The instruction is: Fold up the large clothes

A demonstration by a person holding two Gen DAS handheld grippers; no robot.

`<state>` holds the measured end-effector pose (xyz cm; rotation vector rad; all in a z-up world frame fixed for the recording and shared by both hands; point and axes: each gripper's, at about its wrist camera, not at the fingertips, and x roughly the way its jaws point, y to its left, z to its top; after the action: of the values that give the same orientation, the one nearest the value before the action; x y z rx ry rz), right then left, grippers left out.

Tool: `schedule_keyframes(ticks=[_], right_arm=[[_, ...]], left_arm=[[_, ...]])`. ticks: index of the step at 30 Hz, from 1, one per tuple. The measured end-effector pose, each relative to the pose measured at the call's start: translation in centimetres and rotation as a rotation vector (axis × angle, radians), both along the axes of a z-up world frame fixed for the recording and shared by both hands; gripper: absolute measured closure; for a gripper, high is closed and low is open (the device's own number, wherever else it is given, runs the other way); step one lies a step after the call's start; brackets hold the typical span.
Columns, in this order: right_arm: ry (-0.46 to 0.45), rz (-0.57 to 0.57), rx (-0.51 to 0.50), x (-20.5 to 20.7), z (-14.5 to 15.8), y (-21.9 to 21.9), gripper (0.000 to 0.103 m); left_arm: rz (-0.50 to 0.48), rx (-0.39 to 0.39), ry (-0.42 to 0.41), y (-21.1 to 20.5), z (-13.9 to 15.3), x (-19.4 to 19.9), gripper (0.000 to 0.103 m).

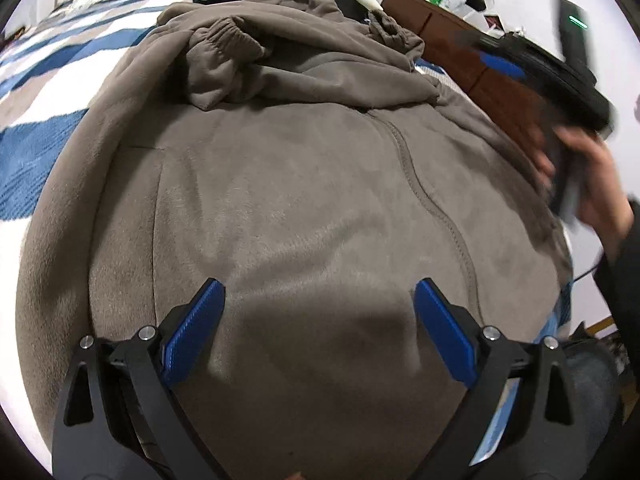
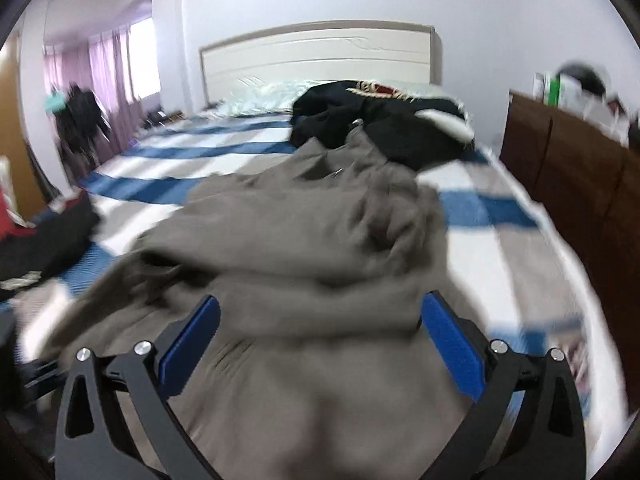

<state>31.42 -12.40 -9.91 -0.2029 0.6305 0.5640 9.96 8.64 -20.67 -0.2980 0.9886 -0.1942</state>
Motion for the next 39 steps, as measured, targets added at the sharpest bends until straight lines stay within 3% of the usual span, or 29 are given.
schedule_keyframes(ticks=[5, 8, 9, 10, 11, 12, 14, 19, 24, 26, 29, 34, 39], right_arm=[[0.052, -0.055, -0.030, 7.7, -0.4, 2.9, 0.004], [0.072, -0.100, -0.136, 11.2, -1.8, 4.9, 0.007], [0.103, -0.087, -0.156, 12.1, -2.4, 5.3, 0.012], [0.139, -0.078, -0.164, 12.8, -3.0, 5.4, 0.034], [0.175, -0.091, -0.180, 13.5, -3.6, 5.6, 0.049], [0.204, -0.116, -0.193, 14.2, -4.2, 5.6, 0.052], [0.214, -0.147, -0.190, 14.9, -4.4, 5.2, 0.069], [0.307, -0.135, -0.028, 15.9, -3.6, 3.0, 0.075], [0.369, -0.040, 0.213, 15.4, 0.5, 2.3, 0.079], [0.377, -0.032, 0.261, 15.3, 1.7, 1.8, 0.096], [0.399, -0.056, 0.225, 15.9, 1.3, 1.2, 0.096], [0.382, -0.132, 0.020, 16.3, -1.7, -0.4, 0.094], [0.434, -0.225, -0.024, 17.6, -3.9, -3.5, 0.092]], left_arm=[[-0.003, -0.039, -0.005, 0.6, -0.1, -0.1, 0.007], [-0.002, -0.047, -0.001, 0.6, 0.0, -0.1, 0.007], [-0.001, -0.053, 0.002, 0.7, 0.0, 0.0, 0.007], [0.000, -0.060, 0.002, 0.8, 0.0, 0.0, 0.007], [0.003, -0.070, 0.003, 1.0, 0.0, 0.1, 0.007], [0.006, -0.078, 0.003, 1.1, 0.0, 0.0, 0.007], [0.015, -0.097, 0.004, 1.4, 0.0, 0.0, 0.007], [0.020, -0.101, 0.002, 1.5, 0.0, -0.1, 0.007], [0.021, -0.090, -0.001, 1.3, -0.1, -0.1, 0.007], [0.022, -0.089, -0.001, 1.3, -0.1, 0.0, 0.007], [0.024, -0.081, -0.002, 1.2, -0.1, 0.1, 0.007], [0.026, -0.079, -0.005, 1.4, -0.1, 0.2, 0.007], [0.023, -0.075, -0.006, 1.4, -0.2, 0.3, 0.007]])
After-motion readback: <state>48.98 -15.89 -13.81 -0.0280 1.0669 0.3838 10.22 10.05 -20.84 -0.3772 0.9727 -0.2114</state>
